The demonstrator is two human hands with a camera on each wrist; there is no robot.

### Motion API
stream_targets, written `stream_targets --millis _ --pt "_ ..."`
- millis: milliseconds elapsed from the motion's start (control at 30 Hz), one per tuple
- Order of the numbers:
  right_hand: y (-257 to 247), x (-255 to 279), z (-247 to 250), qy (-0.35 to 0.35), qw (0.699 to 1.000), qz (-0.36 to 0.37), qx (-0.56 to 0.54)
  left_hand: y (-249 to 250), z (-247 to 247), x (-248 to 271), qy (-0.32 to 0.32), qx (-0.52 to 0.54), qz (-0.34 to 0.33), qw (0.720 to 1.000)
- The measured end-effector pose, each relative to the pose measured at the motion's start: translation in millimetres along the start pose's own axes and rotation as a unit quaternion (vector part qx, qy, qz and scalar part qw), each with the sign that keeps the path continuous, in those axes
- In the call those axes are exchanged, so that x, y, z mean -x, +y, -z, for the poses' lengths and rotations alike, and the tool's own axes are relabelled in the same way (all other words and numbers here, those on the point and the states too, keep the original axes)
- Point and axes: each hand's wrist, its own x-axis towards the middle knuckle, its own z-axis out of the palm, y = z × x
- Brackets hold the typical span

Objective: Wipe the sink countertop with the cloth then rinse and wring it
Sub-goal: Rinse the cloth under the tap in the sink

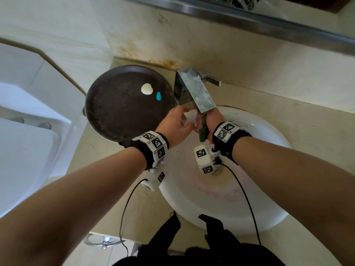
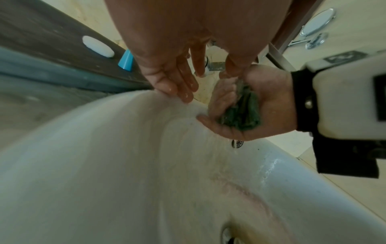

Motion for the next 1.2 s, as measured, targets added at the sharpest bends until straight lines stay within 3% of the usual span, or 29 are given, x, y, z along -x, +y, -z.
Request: stream_targets --millis 67,167,267,633,867,967,1200 --pt "-11.1 7.7 -0.4 0.002 0.999 -0.028 -0.038 -0.6 1.3 0.3 0.001 -0.005 0.000 1.000" --pt "-15.4 10.3 -0.1 0.018 0.998 -0.038 0.040 -2.6 1.8 0.7 0.004 -0.009 -0.003 1.000" --pt "-8.8 9.9 -0.8 0.035 0.995 0.028 0.090 -3.5 1.3 0.8 -0.002 -0.014 -0.002 1.000" --pt "-9.4 5.0 -6.4 0.028 0.952 0.114 0.284 -1.1 2.1 0.9 -0.013 -0.010 0.012 1.000" --pt "-10.2 7.7 3.2 0.042 0.958 0.099 0.266 10.0 -8.1 -0.9 -0.134 -0.009 0.034 0.990" --pt "-9.5 9.9 8.6 0.049 0.974 0.064 0.212 15.2 -17.7 -3.6 -0.134 0.021 0.028 0.990" --pt "-5.4 26.0 25.0 0.000 0.984 0.088 0.157 28.9 -30.2 -15.1 -0.114 0.066 0.078 0.988"
